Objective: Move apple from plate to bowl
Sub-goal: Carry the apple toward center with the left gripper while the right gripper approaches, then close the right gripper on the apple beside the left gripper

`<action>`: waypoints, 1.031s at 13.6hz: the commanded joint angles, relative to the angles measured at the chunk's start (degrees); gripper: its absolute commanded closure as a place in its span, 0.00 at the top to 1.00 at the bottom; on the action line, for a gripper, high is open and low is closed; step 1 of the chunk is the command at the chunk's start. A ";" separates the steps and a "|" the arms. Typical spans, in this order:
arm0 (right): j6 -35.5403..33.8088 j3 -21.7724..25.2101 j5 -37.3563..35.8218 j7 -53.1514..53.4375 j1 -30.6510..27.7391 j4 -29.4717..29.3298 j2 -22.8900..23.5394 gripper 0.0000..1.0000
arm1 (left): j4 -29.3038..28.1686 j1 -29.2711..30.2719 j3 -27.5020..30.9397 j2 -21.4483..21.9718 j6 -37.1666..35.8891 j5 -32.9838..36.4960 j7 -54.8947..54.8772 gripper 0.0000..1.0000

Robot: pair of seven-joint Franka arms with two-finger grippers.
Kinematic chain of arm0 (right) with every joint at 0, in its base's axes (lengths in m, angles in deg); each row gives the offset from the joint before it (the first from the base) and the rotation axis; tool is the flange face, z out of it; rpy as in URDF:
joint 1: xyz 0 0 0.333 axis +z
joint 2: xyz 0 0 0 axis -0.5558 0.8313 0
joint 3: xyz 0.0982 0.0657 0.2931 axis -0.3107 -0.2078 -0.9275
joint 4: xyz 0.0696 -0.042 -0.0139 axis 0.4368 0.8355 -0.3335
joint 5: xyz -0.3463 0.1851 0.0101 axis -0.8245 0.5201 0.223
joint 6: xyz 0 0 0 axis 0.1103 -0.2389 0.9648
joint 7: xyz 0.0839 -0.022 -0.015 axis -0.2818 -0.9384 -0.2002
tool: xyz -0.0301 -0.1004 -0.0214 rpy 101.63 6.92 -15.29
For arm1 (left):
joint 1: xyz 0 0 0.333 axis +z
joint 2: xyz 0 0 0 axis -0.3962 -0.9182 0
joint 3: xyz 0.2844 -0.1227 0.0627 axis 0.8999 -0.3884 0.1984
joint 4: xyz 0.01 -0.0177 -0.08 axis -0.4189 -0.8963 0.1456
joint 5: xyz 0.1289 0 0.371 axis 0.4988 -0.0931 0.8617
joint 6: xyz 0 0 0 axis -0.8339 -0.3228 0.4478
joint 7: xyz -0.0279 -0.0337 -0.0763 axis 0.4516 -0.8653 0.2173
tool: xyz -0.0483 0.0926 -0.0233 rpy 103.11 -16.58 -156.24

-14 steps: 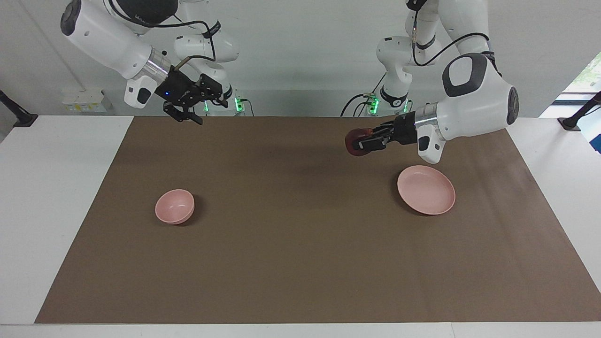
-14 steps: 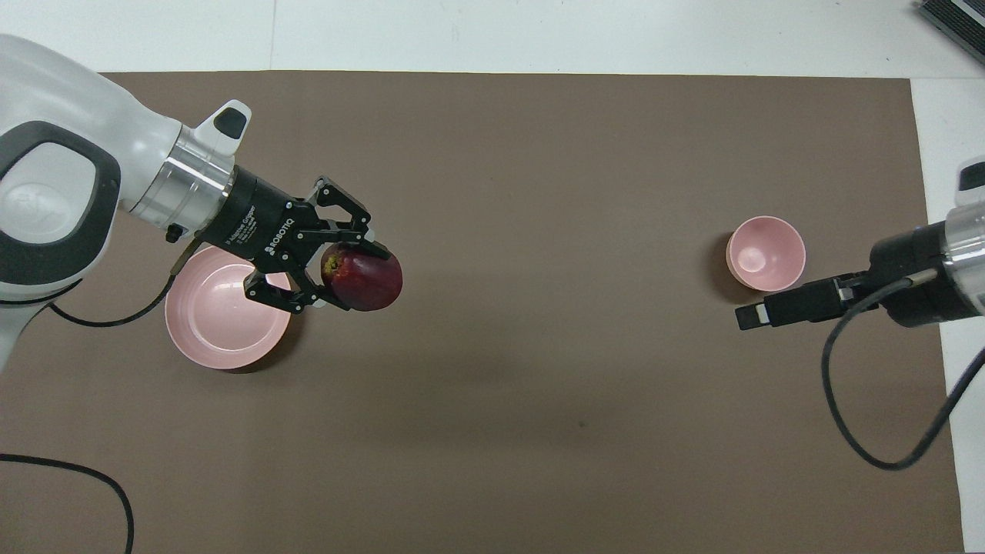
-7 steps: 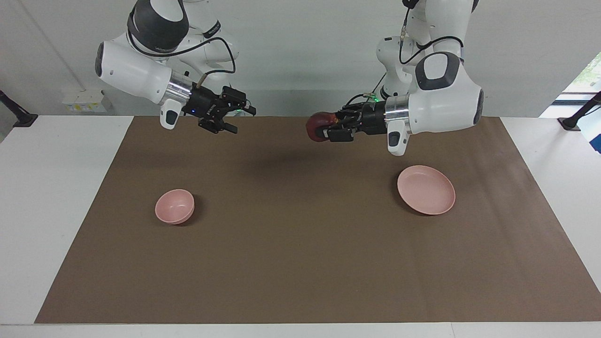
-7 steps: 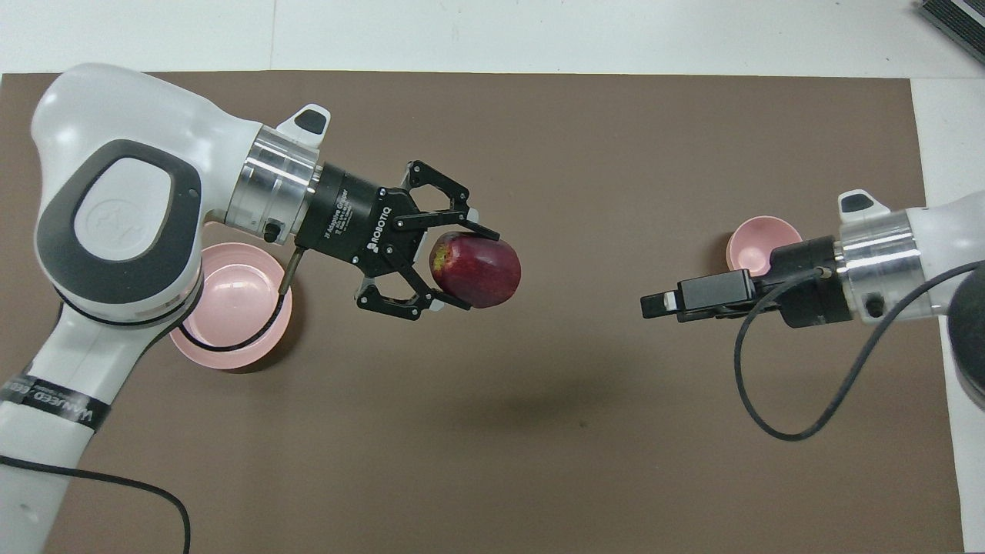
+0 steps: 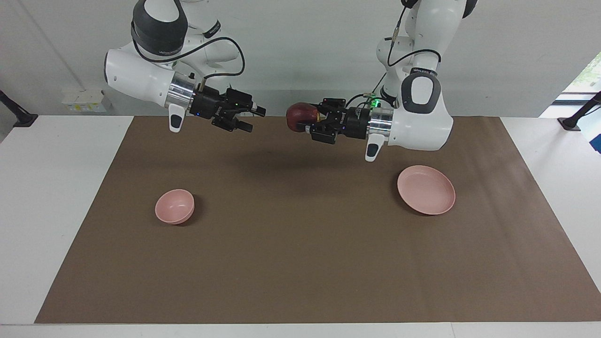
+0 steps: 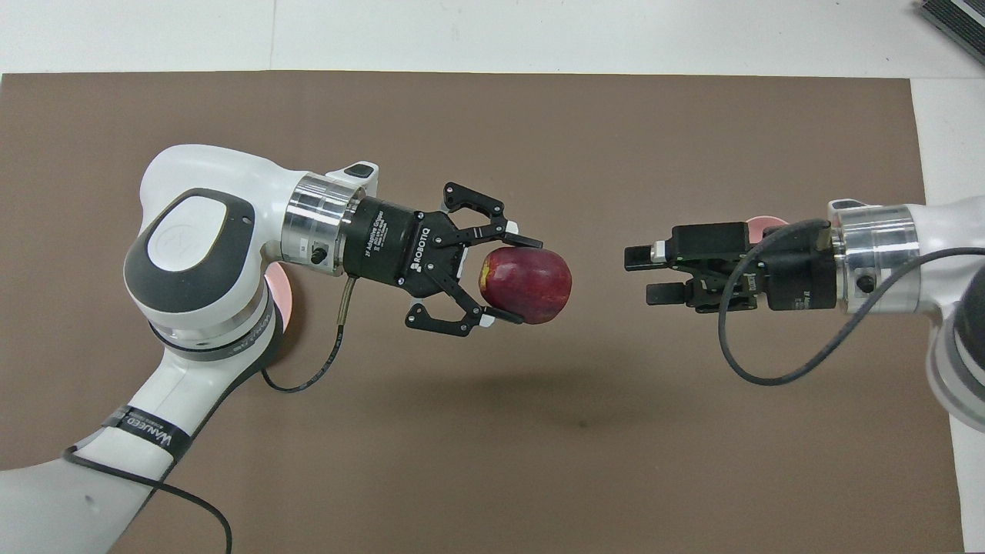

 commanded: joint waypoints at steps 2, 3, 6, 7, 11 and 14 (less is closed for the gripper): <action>6.70 -0.41 1.62 6.95 5.10 1.13 -1.02 1.00 | -3.00 -2.17 -0.79 1.52 6.46 -7.58 0.73 0.00; 6.89 -0.33 1.62 8.27 5.55 0.78 -0.93 1.00 | -3.36 -2.44 -1.75 1.00 7.19 -9.51 0.73 0.00; 5.06 -0.24 3.01 9.78 4.24 0.26 -0.66 1.00 | -4.15 -3.14 -3.25 1.34 9.65 -12.85 0.64 0.00; 4.27 -0.24 3.28 10.30 3.45 -0.70 0.12 1.00 | -4.15 -3.75 -3.69 1.34 11.48 -13.82 0.64 0.00; 3.03 0.20 3.20 13.39 2.65 -5.11 2.59 1.00 | -5.90 -3.93 -3.96 2.31 11.85 -13.75 0.73 0.00; 3.03 0.20 2.32 12.24 3.09 -4.41 2.33 1.00 | -5.82 -4.02 -4.05 2.31 12.11 -14.71 0.64 0.00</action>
